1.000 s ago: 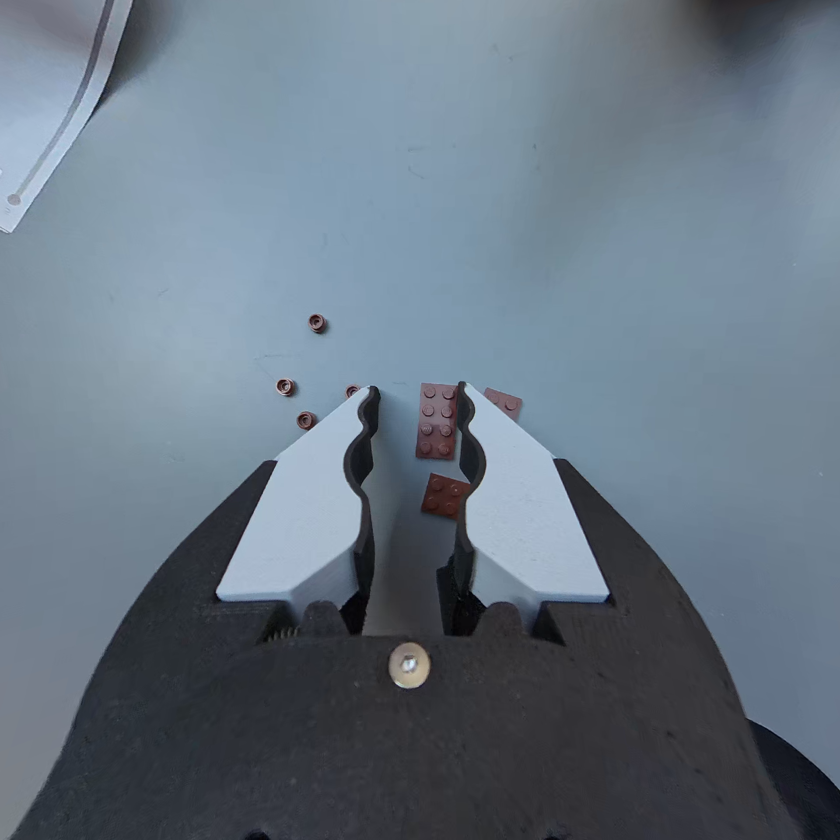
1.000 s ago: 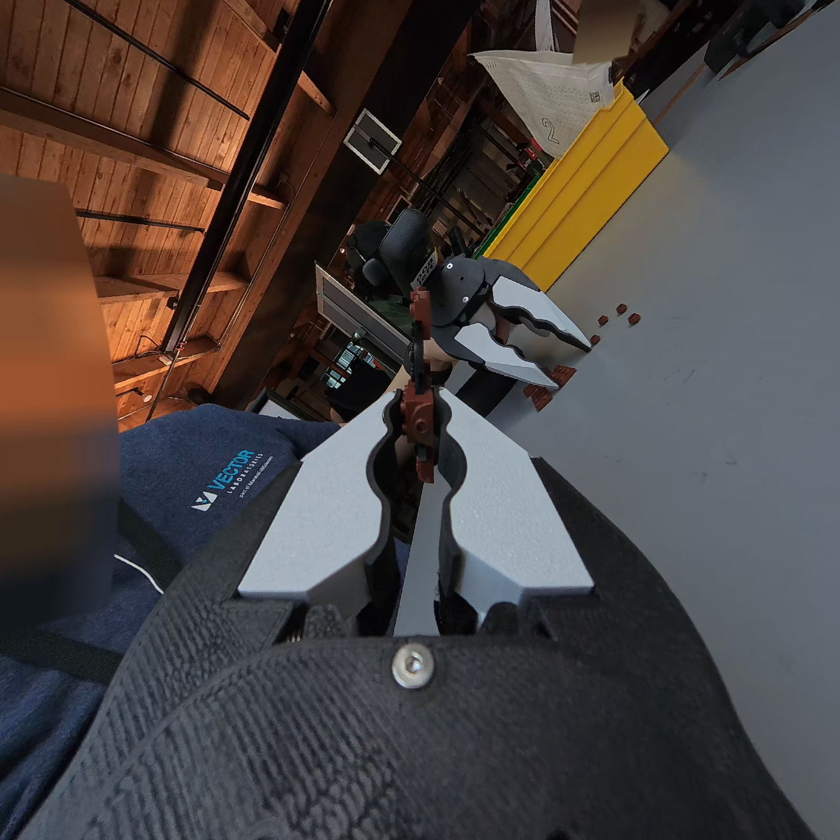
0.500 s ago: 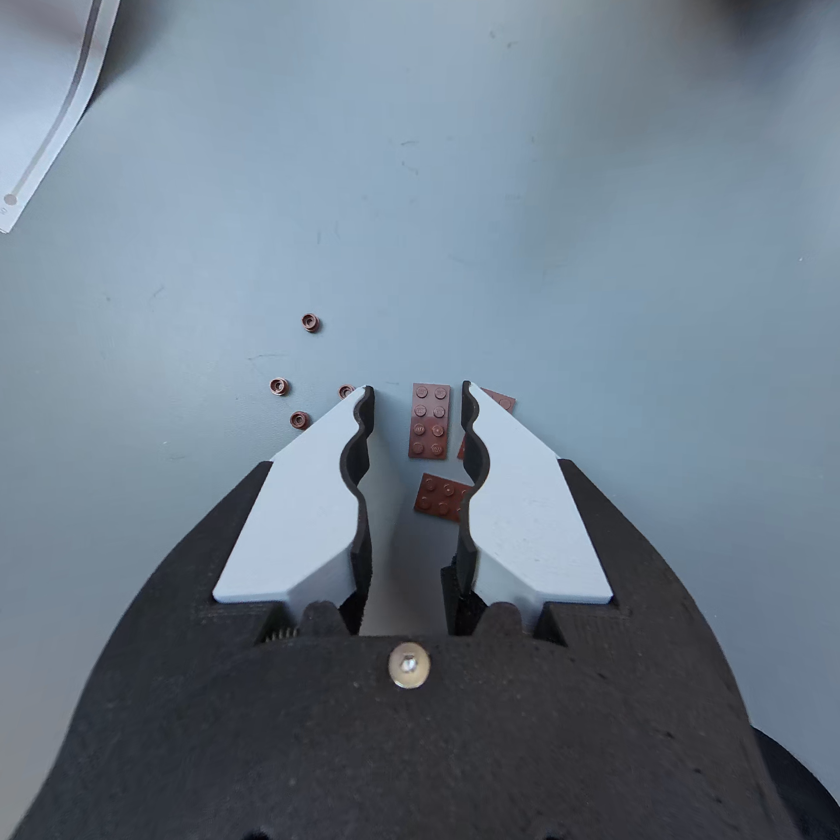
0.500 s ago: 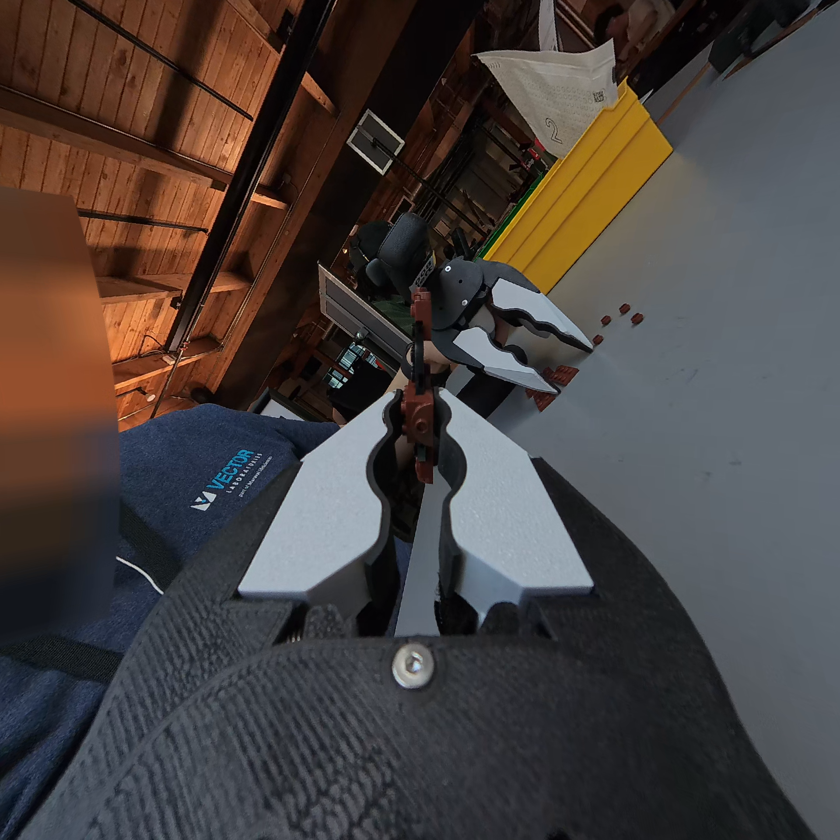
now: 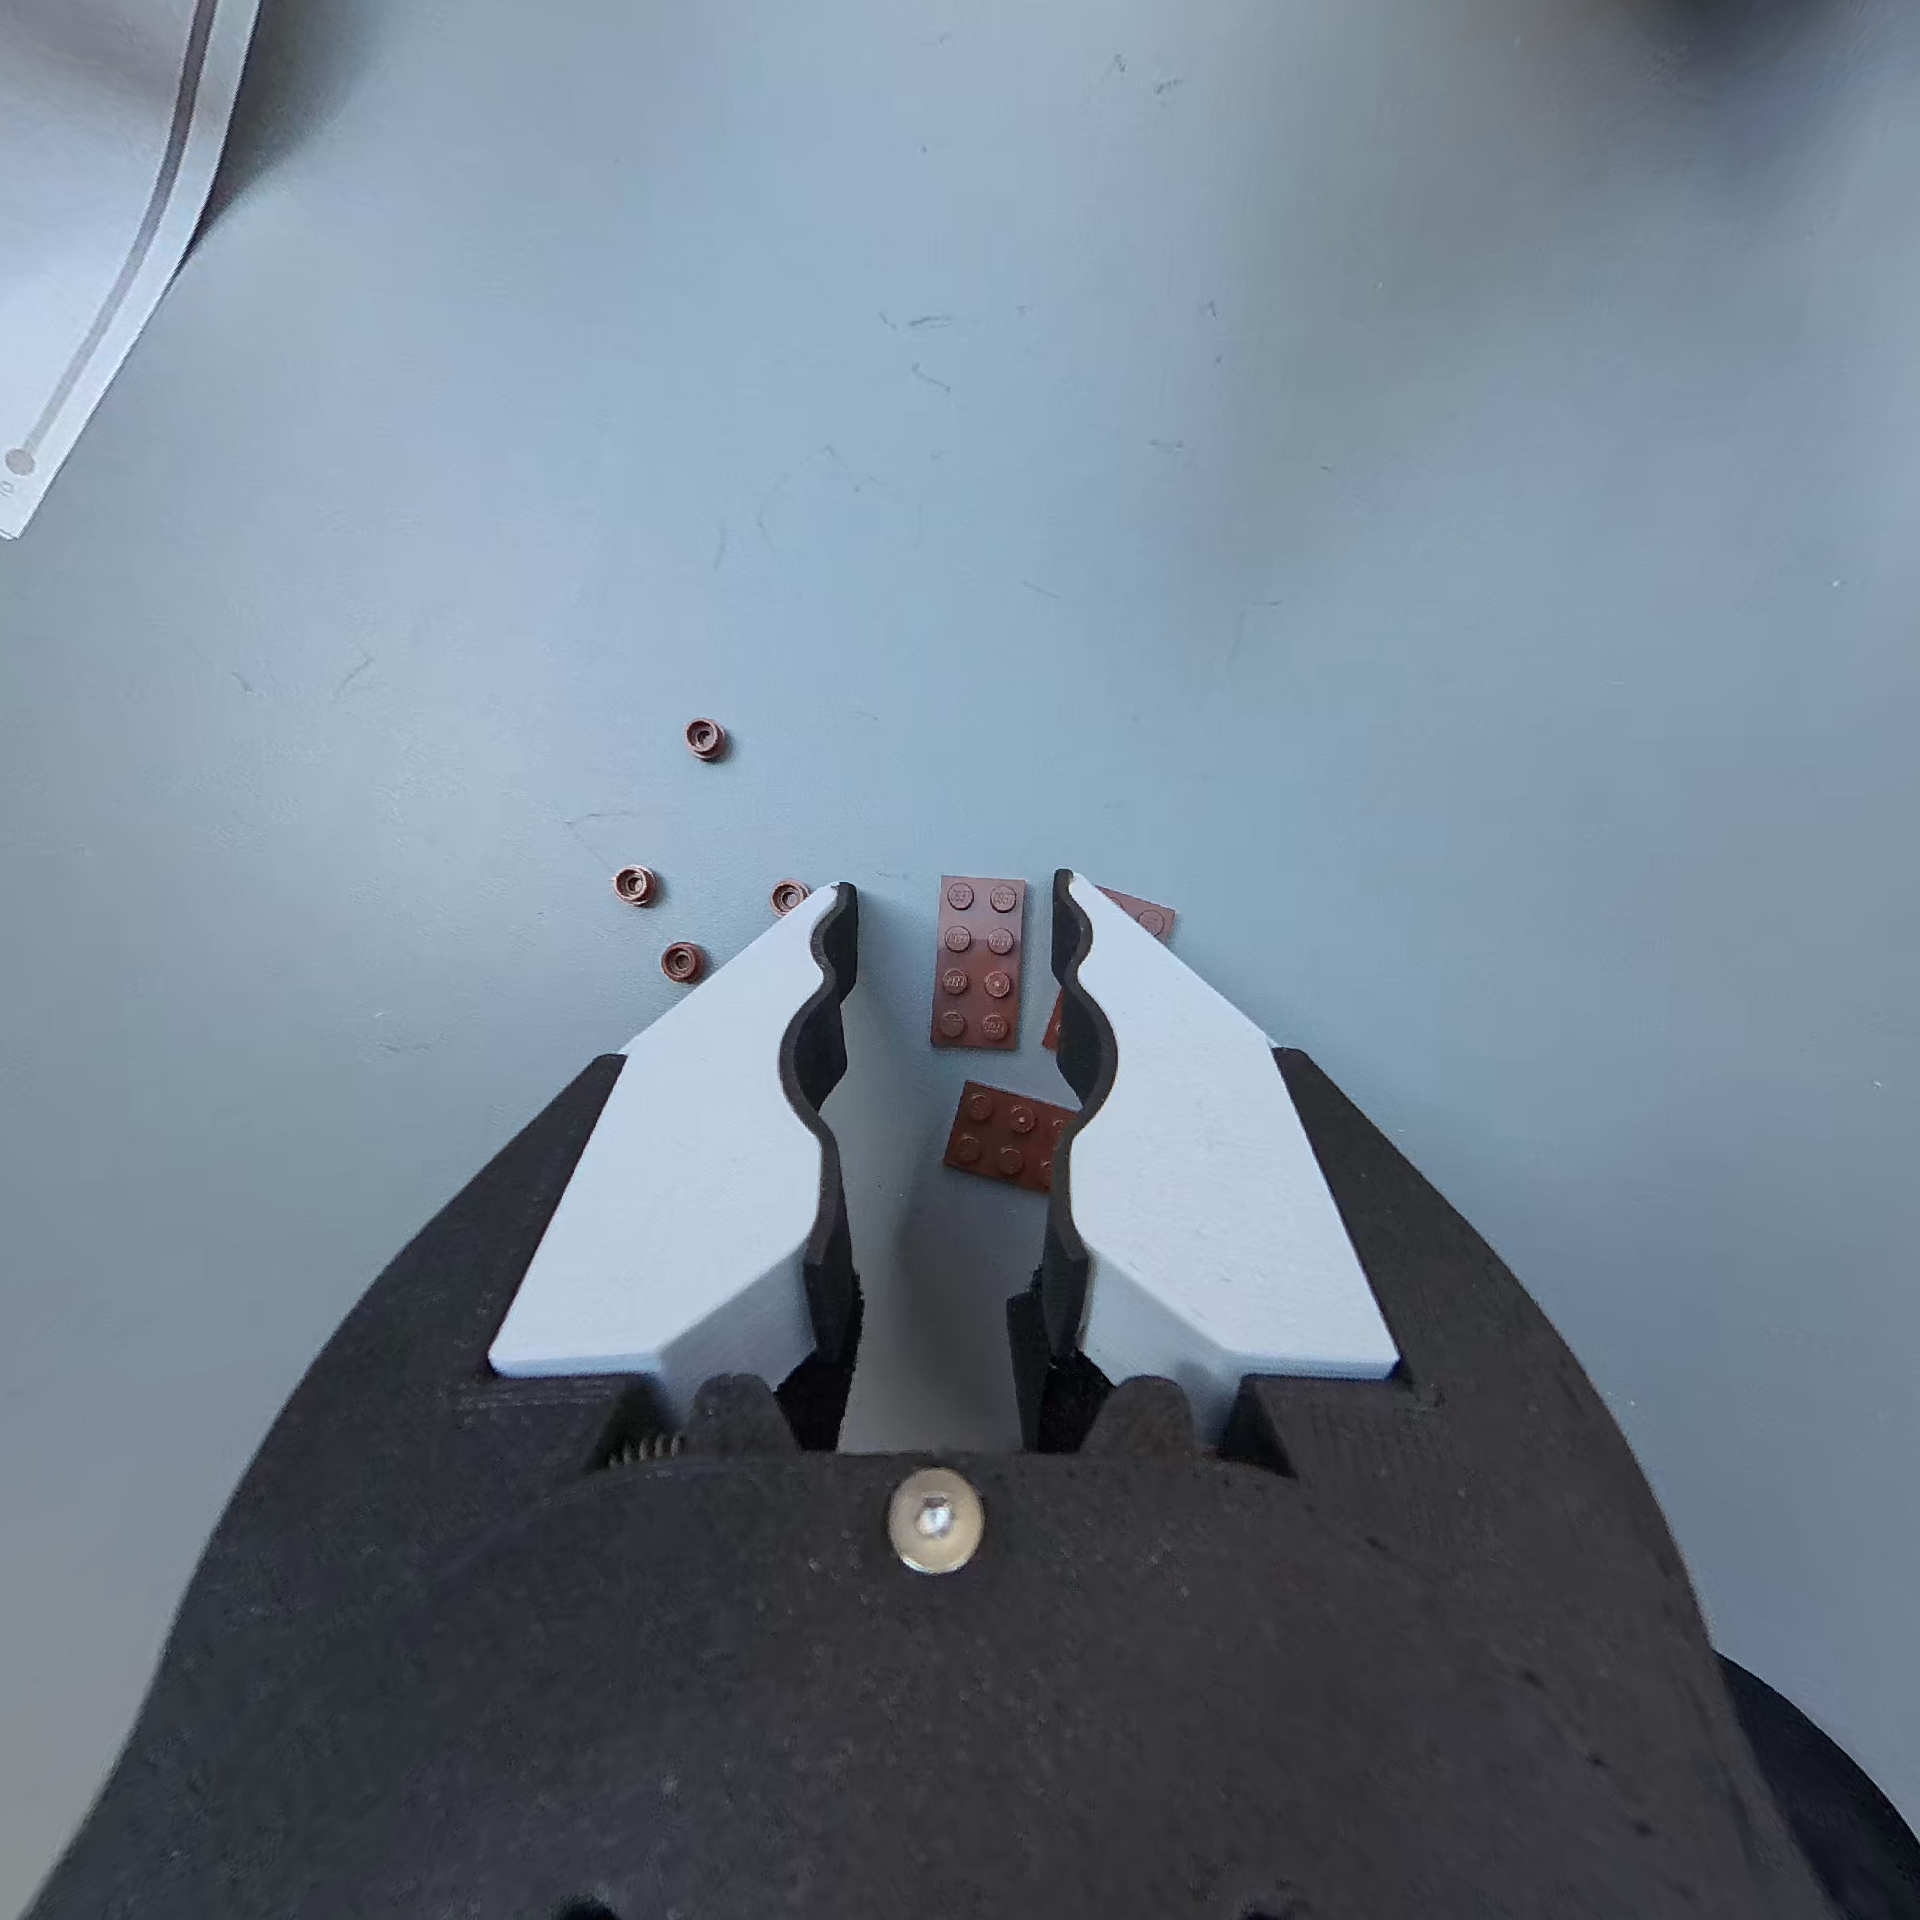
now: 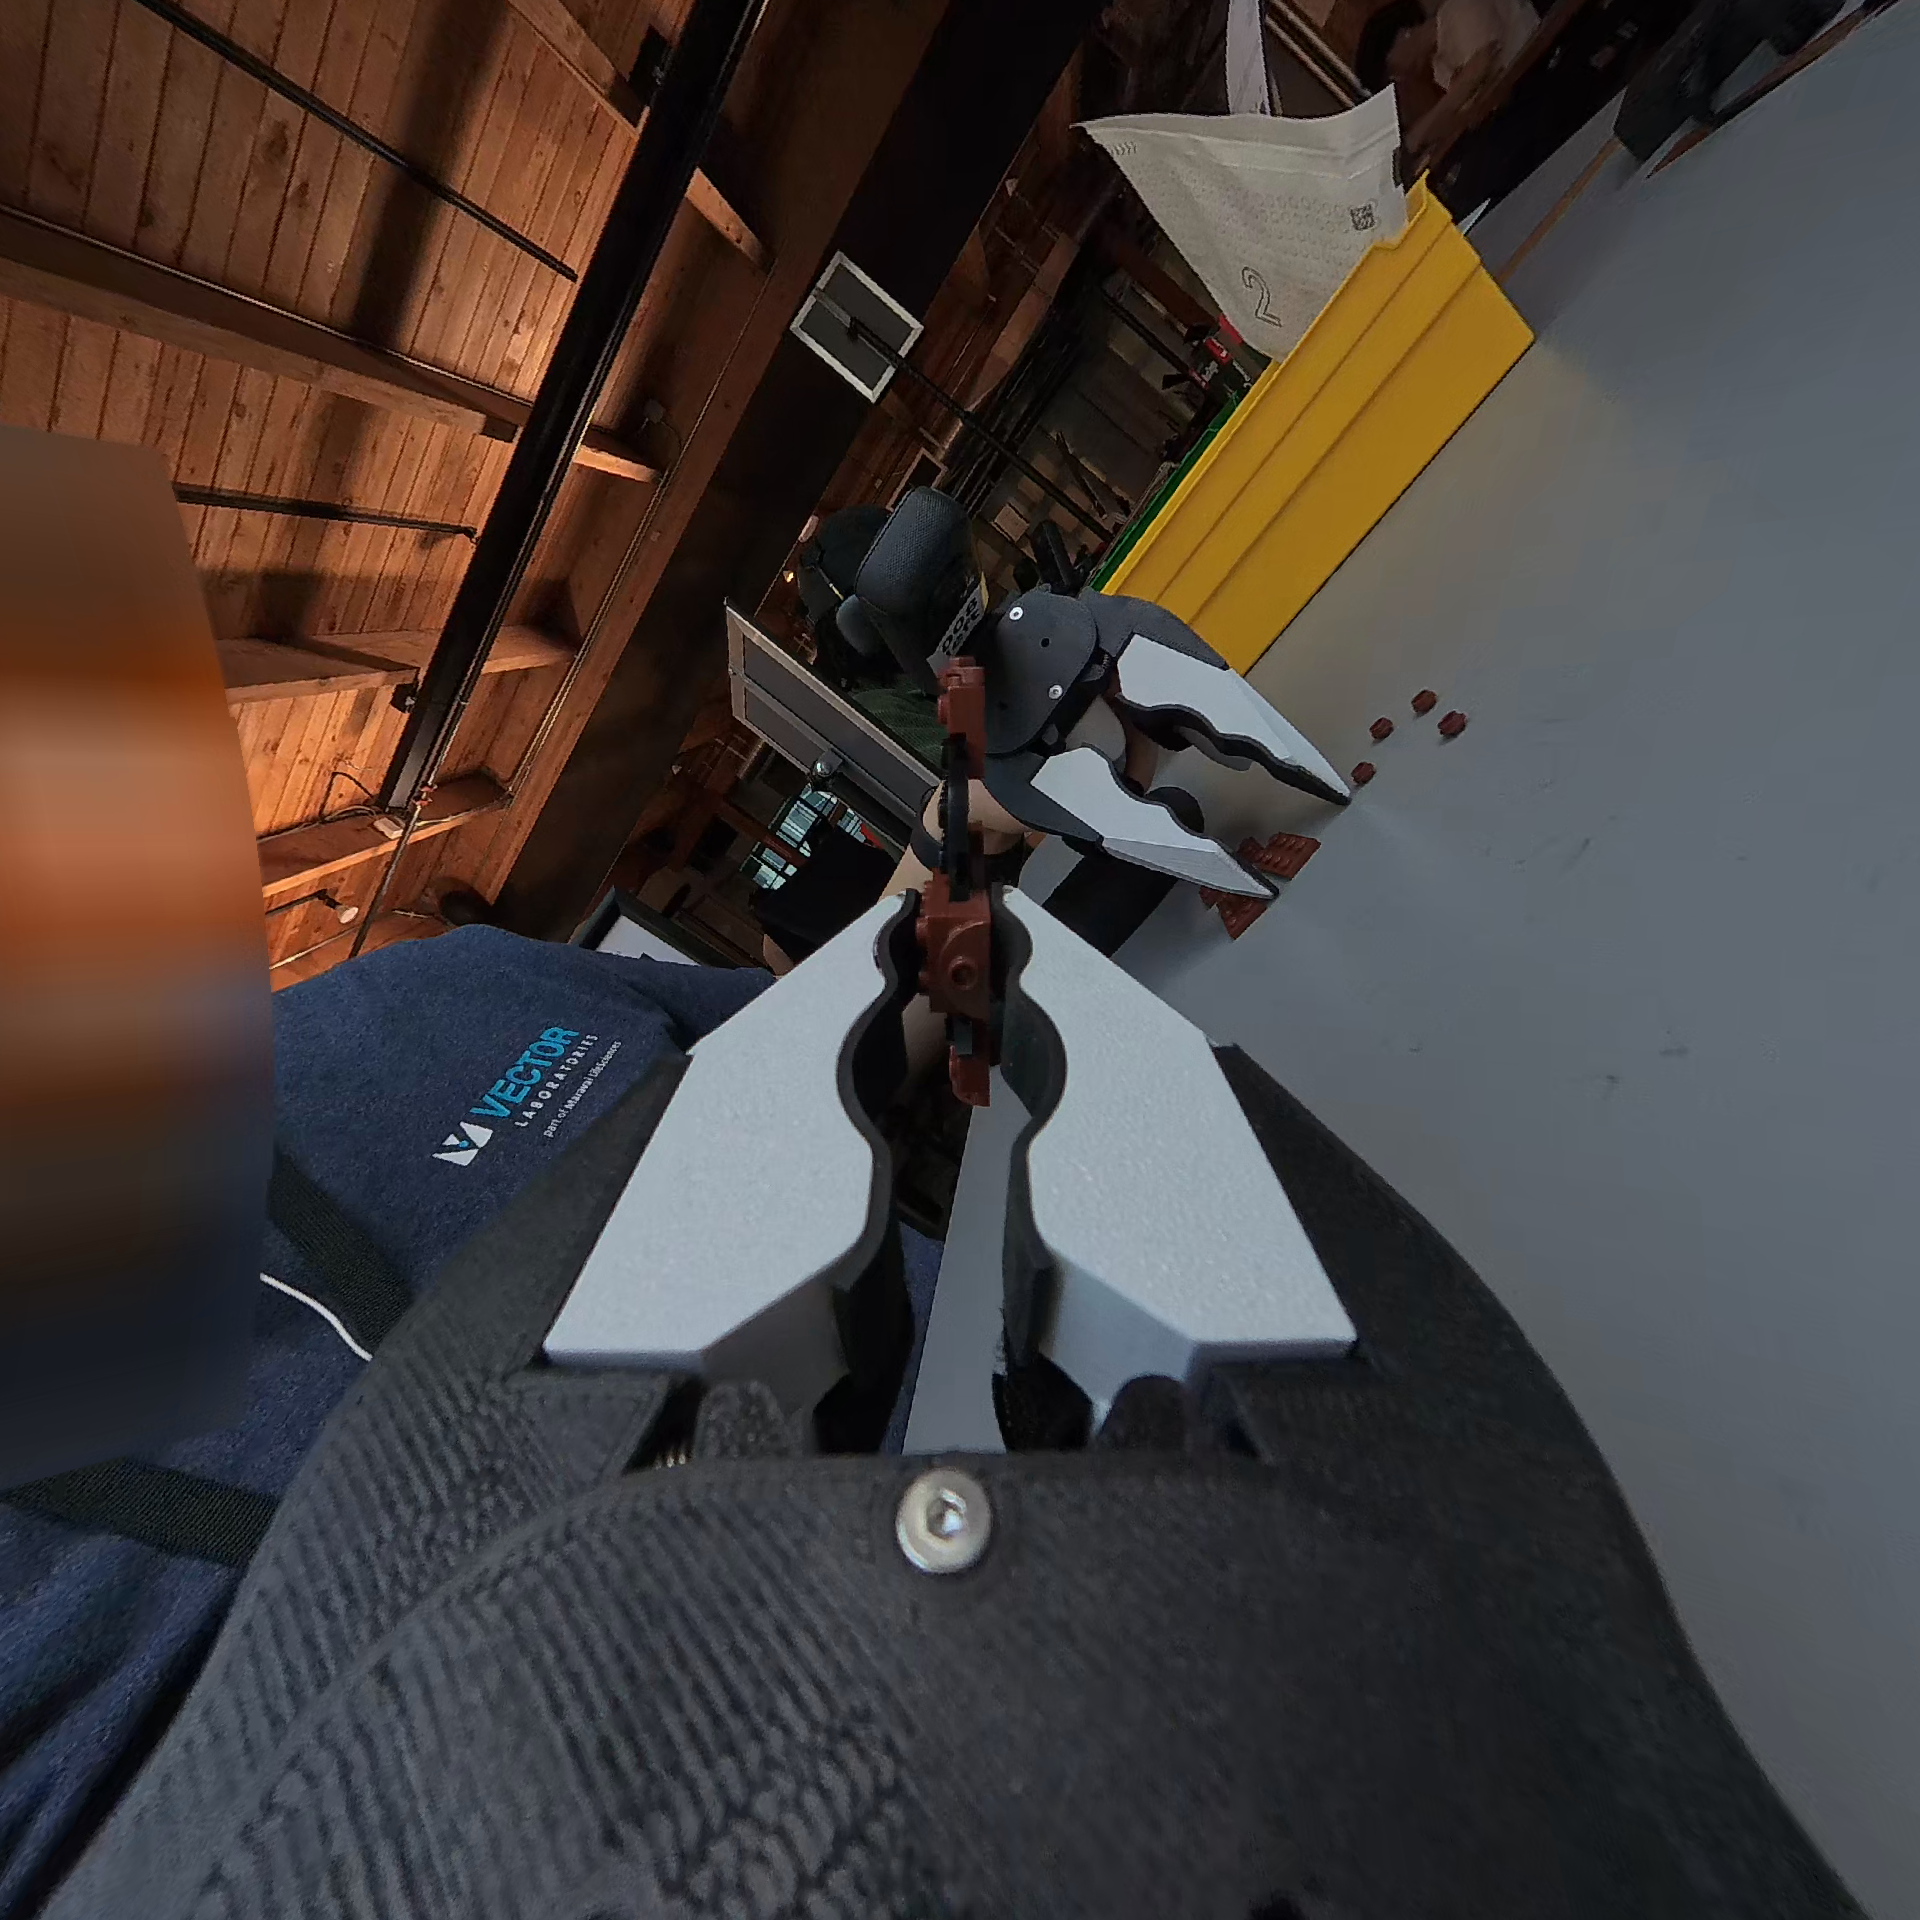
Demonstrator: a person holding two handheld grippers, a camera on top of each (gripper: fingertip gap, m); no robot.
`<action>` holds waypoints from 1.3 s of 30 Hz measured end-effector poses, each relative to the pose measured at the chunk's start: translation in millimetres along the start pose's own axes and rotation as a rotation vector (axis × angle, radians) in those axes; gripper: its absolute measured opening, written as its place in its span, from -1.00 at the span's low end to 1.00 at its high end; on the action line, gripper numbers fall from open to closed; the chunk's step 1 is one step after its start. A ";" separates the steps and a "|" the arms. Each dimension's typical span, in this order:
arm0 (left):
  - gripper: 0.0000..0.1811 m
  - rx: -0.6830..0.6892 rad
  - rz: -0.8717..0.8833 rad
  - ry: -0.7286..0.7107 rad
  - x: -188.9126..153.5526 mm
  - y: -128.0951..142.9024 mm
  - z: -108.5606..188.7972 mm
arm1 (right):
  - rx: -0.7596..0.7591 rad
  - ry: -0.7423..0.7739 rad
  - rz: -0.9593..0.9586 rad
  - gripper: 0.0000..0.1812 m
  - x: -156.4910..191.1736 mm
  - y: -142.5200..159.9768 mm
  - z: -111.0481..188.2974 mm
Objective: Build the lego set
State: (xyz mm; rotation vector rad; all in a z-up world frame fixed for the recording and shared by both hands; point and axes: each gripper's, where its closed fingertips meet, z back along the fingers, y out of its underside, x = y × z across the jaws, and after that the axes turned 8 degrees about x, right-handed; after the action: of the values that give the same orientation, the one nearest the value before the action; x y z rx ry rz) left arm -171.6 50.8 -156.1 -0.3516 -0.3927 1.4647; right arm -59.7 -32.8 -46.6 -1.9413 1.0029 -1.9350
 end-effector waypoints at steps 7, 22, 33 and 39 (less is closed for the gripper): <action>-0.59 0.007 0.011 -0.006 0.7 0.2 0.0 | -0.004 0.021 0.002 -0.89 -2.5 -0.5 0.4; -0.66 0.003 -0.005 -0.009 -2.8 0.2 0.2 | -0.007 0.030 0.005 -0.89 -2.9 -0.8 0.7; -0.81 0.044 -0.030 0.021 -0.9 2.6 0.9 | 0.012 0.045 0.013 -0.89 -4.2 2.0 -2.0; -0.85 0.098 -0.065 0.004 -0.2 3.2 0.9 | -0.004 0.026 0.007 -0.89 -1.7 -0.5 -0.3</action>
State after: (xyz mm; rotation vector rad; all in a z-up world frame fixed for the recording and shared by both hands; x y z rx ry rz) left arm -174.9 50.8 -156.8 -0.2611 -0.3248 1.4144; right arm -59.7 -31.4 -47.7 -1.9167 1.0202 -1.9609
